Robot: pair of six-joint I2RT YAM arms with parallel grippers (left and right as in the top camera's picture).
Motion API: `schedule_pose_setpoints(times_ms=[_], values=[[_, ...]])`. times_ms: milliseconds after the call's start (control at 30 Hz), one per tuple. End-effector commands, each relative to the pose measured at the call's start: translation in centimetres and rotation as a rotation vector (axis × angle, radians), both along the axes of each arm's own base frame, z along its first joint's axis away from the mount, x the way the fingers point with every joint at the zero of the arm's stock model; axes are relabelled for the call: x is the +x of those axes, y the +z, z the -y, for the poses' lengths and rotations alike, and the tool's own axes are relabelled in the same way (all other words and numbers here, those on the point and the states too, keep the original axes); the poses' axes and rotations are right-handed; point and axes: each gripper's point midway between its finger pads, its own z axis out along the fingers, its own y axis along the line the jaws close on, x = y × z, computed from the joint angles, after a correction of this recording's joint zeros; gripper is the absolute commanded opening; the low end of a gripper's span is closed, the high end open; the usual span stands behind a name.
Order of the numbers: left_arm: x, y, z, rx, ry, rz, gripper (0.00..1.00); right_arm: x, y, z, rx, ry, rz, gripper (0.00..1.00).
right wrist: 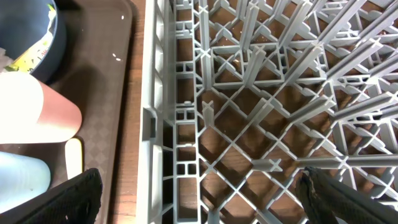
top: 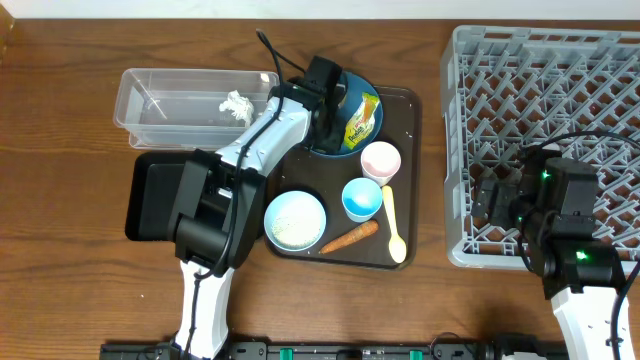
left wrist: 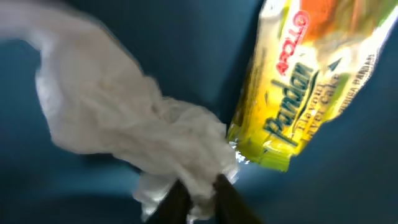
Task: Sort waste into correct bins and load items into the dishwasher rack
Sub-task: 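Return the left gripper to the plate and grasp remaining tissue, then carry the tissue to the clear container and release it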
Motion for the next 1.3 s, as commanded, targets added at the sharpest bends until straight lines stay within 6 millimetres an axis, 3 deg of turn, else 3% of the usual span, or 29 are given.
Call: schedule_pose_setpoints(times_ms=[0, 133, 300, 533, 667, 767, 867, 1067, 1133, 1167, 1267], values=[[0.2, 0.0, 0.1, -0.006, -0.007, 0.005, 0.06, 0.2, 0.8, -0.3, 0.011, 0.002, 0.017, 0.99], [0.4, 1.5, 0.2, -0.012, -0.007, 0.017, 0.06, 0.2, 0.8, -0.3, 0.011, 0.002, 0.017, 0.99], [1.0, 6.2, 0.1, -0.038, -0.005, 0.109, 0.06, 0.2, 0.8, -0.3, 0.011, 0.002, 0.017, 0.99], [2.5, 15.0, -4.4, 0.047, 0.107, 0.339, 0.06, 0.2, 0.8, -0.3, 0.011, 0.002, 0.017, 0.99], [3.1, 18.0, -7.7, 0.077, 0.187, 0.411, 0.06, 0.2, 0.8, -0.3, 0.011, 0.002, 0.017, 0.99], [3.7, 18.2, -10.5, 0.102, 0.247, 0.414, 0.06, 0.2, 0.8, -0.3, 0.011, 0.002, 0.017, 0.99], [3.8, 17.1, -13.3, 0.125, 0.301, 0.379, 0.06, 0.2, 0.8, -0.3, 0.011, 0.002, 0.017, 0.99], [3.5, 15.1, -16.7, 0.158, 0.362, 0.312, 0.11, 0.2, 0.8, -0.3, 0.011, 0.002, 0.017, 0.99], [3.4, 14.8, -16.8, 0.159, 0.363, 0.3, 0.26, 0.2, 0.8, -0.3, 0.011, 0.002, 0.017, 0.99], [3.3, 14.8, -16.8, 0.159, 0.363, 0.298, 0.39, 0.2, 0.8, -0.3, 0.011, 0.002, 0.017, 0.99], [3.4, 14.9, -16.0, 0.135, 0.346, 0.3, 0.48, 0.2, 0.8, -0.3, 0.011, 0.002, 0.017, 0.99]])
